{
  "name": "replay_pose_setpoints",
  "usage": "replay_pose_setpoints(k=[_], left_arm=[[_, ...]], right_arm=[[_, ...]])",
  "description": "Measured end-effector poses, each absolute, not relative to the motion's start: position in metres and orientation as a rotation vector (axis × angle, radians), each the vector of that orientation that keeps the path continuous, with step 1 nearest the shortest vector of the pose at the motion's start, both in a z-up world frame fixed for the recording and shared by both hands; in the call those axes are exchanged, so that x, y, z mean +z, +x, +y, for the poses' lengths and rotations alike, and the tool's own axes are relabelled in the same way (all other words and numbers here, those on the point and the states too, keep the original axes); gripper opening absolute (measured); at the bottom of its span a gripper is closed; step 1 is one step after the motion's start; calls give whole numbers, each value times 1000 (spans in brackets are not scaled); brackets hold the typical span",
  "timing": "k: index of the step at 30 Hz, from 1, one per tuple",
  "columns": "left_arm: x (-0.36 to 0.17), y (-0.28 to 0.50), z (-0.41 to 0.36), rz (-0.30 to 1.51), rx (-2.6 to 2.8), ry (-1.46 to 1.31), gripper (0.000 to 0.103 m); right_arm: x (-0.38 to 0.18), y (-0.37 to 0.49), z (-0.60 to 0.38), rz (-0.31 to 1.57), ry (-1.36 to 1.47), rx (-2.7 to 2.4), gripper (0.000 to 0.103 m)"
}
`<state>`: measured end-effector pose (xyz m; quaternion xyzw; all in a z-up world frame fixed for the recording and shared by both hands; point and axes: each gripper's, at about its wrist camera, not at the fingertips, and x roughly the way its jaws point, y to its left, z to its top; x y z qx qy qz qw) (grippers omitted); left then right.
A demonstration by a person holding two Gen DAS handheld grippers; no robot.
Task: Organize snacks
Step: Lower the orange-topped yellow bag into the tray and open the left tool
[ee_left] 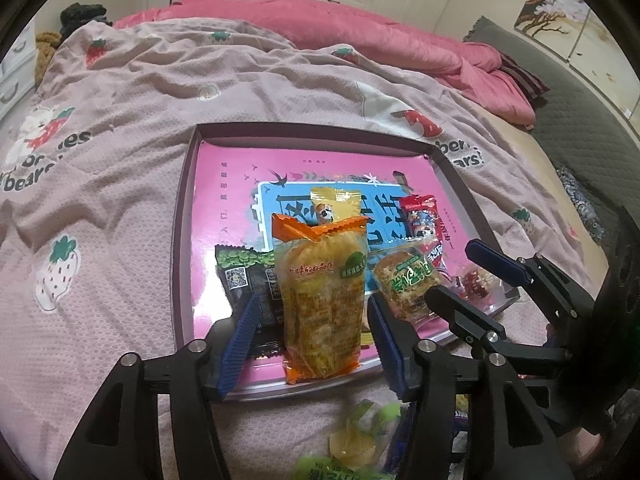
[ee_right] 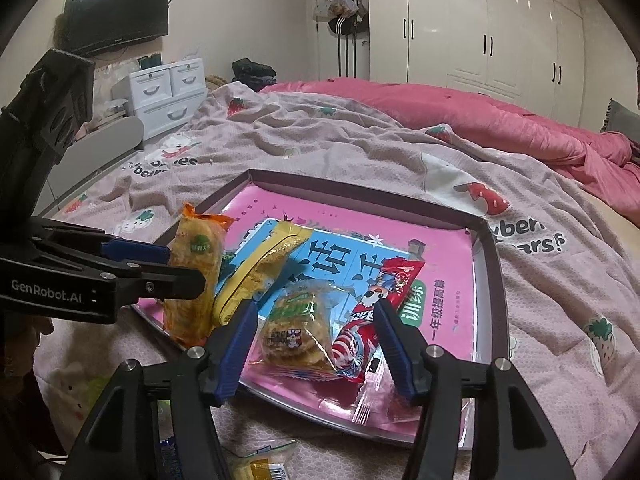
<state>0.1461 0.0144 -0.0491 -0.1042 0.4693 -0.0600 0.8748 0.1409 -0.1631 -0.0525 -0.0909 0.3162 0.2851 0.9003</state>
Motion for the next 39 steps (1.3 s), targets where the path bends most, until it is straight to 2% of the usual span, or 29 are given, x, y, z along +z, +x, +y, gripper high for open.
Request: replay_pose_setpoints(k=[7,17,39], left_arm=[[-42,143,15,968,-120,-216,60],[-32,137,16,946,-123,-219,66],[-14,121,19,917,-130,-215,68]], right_arm=[[-48,138,-167,639,-178,583,60],[-41,134,-174,618,-165,571,63],[-22,122,-197,595,-117,529,63]])
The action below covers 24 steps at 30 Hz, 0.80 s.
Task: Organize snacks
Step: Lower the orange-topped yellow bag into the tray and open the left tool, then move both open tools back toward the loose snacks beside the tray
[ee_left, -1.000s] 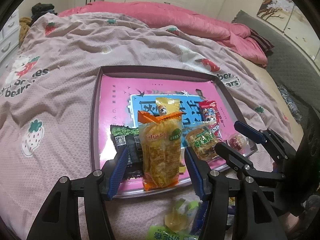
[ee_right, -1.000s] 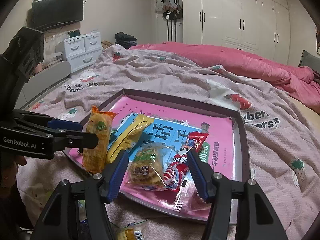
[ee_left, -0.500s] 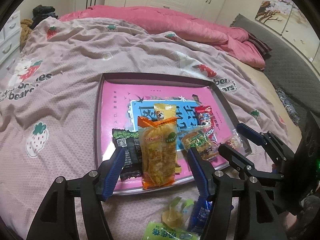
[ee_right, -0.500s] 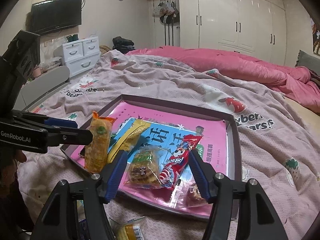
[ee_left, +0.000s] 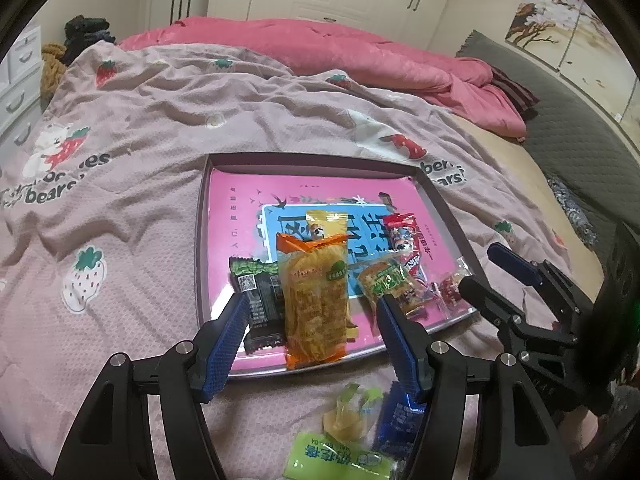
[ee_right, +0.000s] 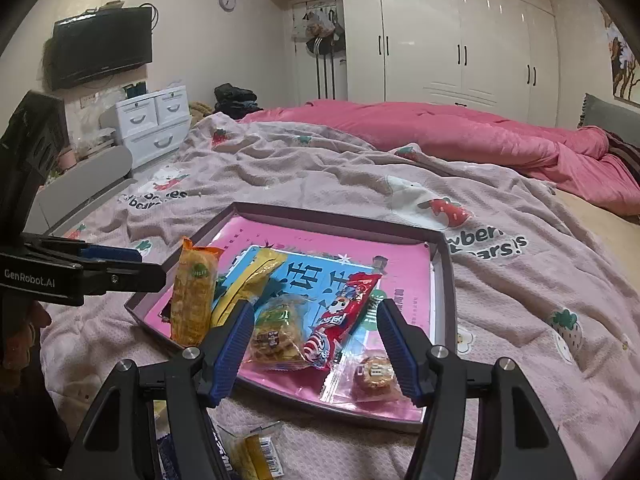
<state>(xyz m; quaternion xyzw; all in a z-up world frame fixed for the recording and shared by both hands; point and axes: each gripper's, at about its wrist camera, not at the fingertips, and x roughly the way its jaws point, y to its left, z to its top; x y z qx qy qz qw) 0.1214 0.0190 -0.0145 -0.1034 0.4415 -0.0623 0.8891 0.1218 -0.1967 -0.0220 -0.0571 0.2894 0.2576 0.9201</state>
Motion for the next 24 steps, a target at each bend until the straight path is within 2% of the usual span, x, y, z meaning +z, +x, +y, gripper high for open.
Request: replay_pose_setpoints(k=[24], left_arm=[[-11,72,-7,949,-209,-133,68]], right_arm=[[-19,94,-206,661,-123,524,63]])
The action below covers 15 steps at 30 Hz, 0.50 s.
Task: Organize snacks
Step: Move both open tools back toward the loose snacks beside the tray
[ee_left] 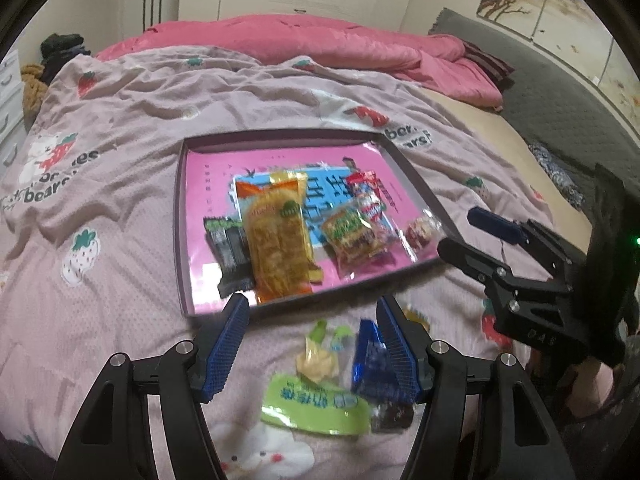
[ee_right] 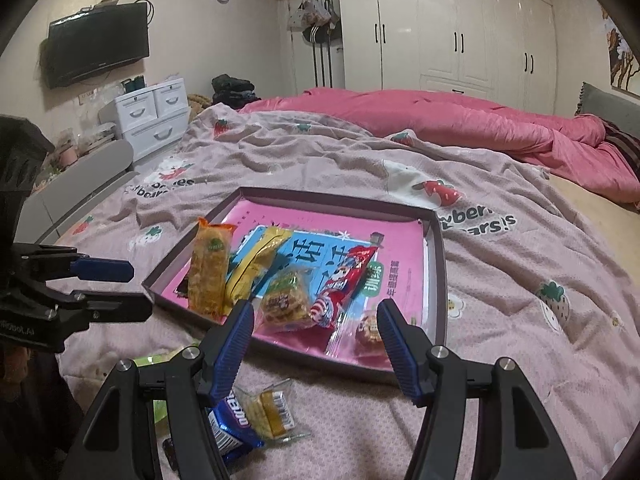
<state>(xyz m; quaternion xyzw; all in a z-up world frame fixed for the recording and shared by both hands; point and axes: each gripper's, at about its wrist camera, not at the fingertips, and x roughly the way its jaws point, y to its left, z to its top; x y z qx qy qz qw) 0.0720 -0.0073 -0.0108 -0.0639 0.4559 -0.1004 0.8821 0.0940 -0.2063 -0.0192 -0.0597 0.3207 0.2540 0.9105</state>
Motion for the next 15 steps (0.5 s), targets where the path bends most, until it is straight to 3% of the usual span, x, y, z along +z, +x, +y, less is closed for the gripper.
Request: replay_pose_setpoints(k=[15], left_arm=[[-22,40,-34,1017,-299,-77,68]], right_arm=[[-23,77,-208,703,-152,528,63]])
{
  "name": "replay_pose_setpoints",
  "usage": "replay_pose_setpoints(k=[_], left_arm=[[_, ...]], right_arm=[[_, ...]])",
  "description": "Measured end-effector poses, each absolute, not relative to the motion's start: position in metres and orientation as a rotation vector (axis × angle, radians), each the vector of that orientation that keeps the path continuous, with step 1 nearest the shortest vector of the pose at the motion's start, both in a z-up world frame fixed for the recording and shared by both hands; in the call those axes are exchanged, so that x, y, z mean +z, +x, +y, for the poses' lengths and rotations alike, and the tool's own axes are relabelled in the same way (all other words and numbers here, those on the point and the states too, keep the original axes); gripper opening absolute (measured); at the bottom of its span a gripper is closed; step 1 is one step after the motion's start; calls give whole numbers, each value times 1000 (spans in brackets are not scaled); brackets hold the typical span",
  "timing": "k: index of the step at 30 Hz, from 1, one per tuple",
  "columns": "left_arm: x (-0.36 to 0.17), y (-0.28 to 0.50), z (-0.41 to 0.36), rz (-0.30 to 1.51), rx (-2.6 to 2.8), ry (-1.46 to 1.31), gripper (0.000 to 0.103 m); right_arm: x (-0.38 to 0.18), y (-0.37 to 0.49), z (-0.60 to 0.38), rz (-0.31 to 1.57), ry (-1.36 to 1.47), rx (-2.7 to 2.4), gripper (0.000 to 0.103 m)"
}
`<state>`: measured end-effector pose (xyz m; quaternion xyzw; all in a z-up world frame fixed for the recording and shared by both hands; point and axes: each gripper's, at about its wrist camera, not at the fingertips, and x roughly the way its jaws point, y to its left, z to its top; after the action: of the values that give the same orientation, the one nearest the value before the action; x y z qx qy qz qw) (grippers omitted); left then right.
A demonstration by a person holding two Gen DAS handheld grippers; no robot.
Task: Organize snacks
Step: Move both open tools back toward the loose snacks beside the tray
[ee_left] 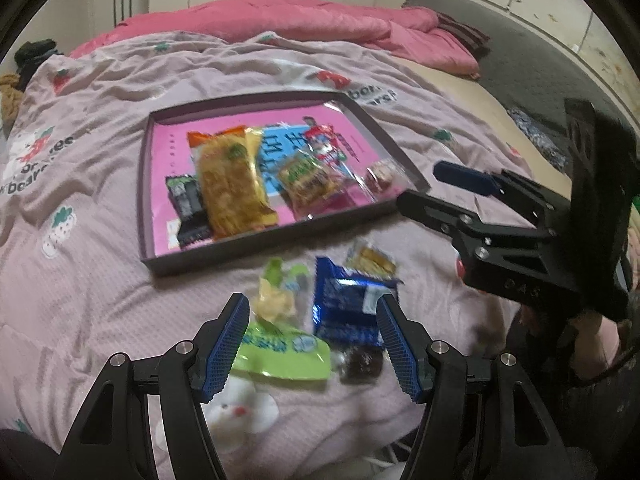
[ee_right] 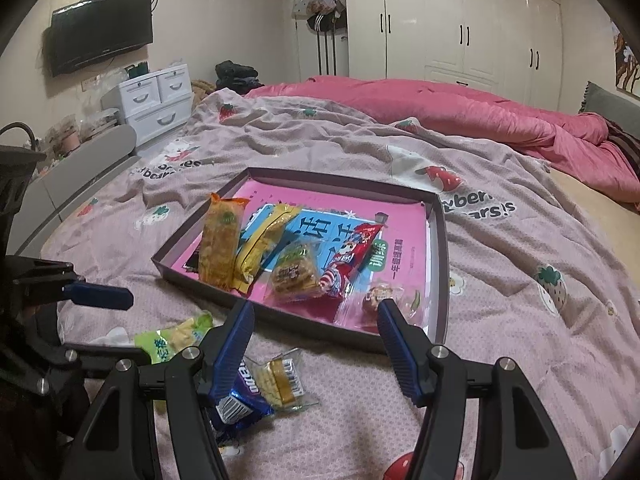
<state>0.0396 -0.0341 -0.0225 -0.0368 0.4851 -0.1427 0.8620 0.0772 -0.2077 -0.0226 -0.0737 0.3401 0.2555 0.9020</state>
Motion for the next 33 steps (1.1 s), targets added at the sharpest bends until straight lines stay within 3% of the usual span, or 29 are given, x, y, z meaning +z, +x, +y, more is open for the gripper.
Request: replay_pose_setpoints(k=[33], left_arm=[[-73,22,-85,1179,-393,-18,68]], right_arm=[[-70,68,-214,921,-336,502,63]])
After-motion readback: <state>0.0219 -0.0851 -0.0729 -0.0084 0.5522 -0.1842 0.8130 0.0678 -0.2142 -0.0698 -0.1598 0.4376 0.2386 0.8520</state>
